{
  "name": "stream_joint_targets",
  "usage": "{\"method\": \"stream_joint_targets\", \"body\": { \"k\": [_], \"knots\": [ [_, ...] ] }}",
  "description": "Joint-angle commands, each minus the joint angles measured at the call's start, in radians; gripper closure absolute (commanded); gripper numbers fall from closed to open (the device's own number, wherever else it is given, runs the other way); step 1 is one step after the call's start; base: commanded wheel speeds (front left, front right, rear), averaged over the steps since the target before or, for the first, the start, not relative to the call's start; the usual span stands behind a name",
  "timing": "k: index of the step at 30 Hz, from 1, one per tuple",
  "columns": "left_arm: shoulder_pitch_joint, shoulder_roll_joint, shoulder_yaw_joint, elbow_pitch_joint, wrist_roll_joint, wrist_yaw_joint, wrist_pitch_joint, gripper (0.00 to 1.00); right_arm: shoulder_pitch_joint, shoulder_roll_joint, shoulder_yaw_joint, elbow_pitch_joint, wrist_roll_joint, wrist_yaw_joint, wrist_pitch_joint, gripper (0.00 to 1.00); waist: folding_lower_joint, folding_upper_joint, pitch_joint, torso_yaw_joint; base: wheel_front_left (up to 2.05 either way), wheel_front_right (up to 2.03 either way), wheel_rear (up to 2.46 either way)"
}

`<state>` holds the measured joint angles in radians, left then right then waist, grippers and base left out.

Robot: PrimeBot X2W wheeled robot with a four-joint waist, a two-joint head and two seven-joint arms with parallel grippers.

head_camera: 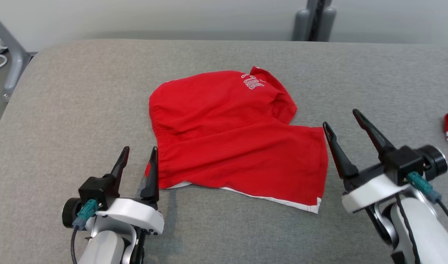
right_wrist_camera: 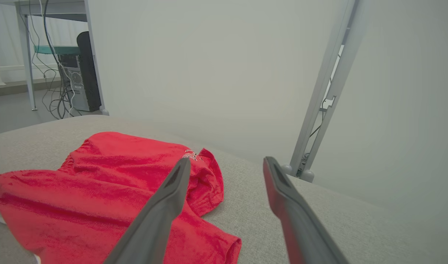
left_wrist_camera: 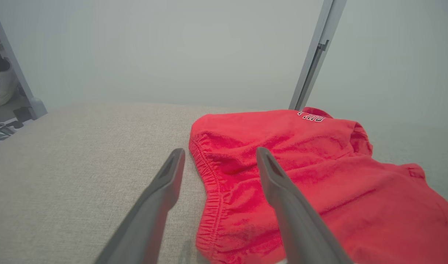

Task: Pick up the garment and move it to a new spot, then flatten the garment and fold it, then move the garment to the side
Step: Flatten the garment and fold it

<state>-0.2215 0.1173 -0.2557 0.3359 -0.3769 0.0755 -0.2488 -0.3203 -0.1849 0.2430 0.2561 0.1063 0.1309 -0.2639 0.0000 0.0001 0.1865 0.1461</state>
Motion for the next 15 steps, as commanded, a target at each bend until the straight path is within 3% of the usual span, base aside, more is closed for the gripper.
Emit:
{"method": "stream_joint_targets", "body": {
  "k": [1,7,15],
  "knots": [
    [-0.025,-0.004,-0.006,0.013,0.008,-0.009,-0.009,0.0,-0.043,-0.02,0.015,0.018,0.012,0.0,0.005,0.0,0.0,-0.0001,0.025,0.033,0.0,0.0,0.0],
    [-0.073,-0.033,-0.044,0.056,0.029,-0.027,-0.015,0.0,-0.228,-0.068,0.047,0.122,0.1,0.0,0.045,0.0,0.0,-0.0001,0.096,0.122,0.0,0.0,0.0],
    [-0.118,-0.06,-0.084,0.067,-0.001,-0.039,-0.016,0.0,-0.478,-0.162,0.128,0.361,0.227,0.0,0.147,0.0,0.0,-0.0001,0.187,0.252,0.0,0.0,0.0]
  ]
}}
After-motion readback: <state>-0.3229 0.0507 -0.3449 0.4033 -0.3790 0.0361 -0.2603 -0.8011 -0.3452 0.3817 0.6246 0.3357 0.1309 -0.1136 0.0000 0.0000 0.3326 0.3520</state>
